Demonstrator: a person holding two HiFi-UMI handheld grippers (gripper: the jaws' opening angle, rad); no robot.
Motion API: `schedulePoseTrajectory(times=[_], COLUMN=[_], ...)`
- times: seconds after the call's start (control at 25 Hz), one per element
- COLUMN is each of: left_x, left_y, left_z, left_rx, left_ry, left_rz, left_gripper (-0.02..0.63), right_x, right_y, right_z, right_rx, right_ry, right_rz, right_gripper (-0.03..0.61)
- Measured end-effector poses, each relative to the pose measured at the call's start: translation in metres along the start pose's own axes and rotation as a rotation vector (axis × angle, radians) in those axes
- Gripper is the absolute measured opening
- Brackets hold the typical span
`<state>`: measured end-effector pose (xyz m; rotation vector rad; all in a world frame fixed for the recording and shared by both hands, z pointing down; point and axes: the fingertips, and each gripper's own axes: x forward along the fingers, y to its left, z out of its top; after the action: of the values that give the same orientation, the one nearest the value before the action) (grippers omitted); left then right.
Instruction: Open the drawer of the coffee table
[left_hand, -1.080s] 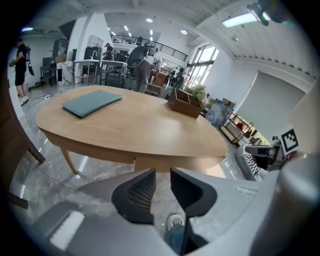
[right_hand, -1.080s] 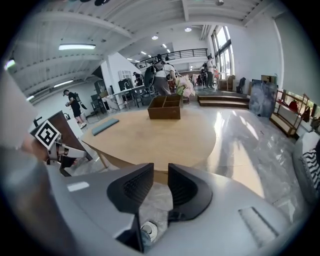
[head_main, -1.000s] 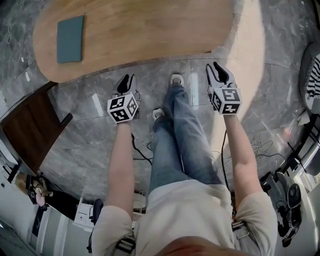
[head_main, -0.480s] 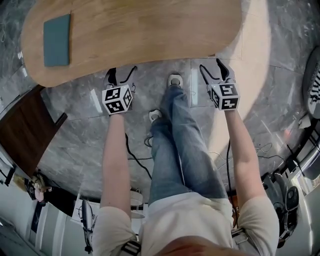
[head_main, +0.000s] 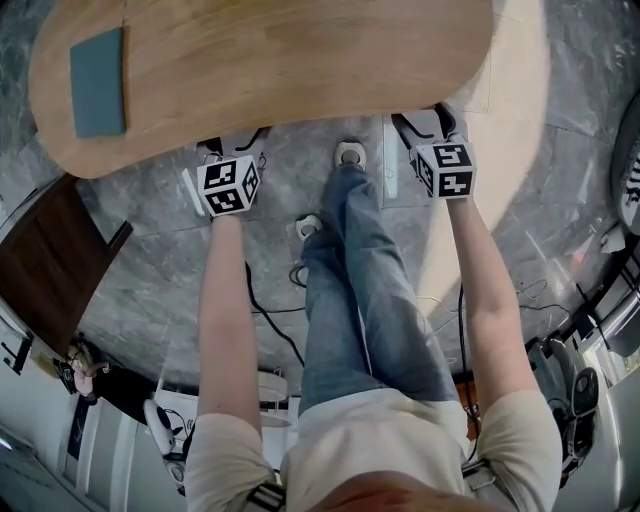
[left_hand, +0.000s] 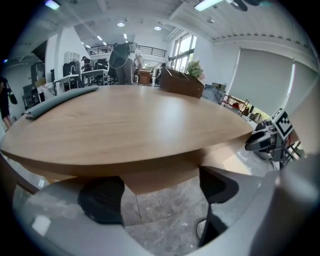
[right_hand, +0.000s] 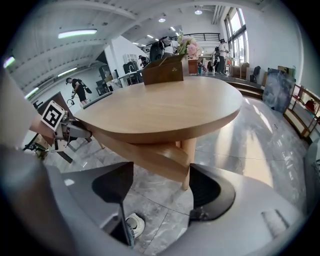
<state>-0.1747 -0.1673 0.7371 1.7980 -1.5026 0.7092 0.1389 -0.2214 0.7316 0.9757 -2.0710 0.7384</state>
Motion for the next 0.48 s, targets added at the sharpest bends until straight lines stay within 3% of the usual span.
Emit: schedulePoseTrajectory(times=[0.12, 0.2, 0.48], left_x=[0.003, 0.0051, 0.0047], left_y=[-0.0028, -0.0039, -0.0037], left_z=[-0.002, -0.0016, -0.0018], left_rx=[-0.006, -0.019, -0.028], left_ry=[0.007, 0.012, 0.029], left_rz=[-0.012, -0.009, -0.005], left_gripper=[0.472, 0.472, 0.472], right_x=[0.0064, 0.0074, 0.0067], right_y=[-0.0045, -0.0087, -0.0084], right_z=[-0.0008, 0.0005, 0.0006], right_rx=[0.012, 0.032, 0.06], right_ry=[0.003, -0.003, -0.006], right_rz=[-0.012, -0.022, -0.049], right_gripper=[0.346, 0.307, 0.305])
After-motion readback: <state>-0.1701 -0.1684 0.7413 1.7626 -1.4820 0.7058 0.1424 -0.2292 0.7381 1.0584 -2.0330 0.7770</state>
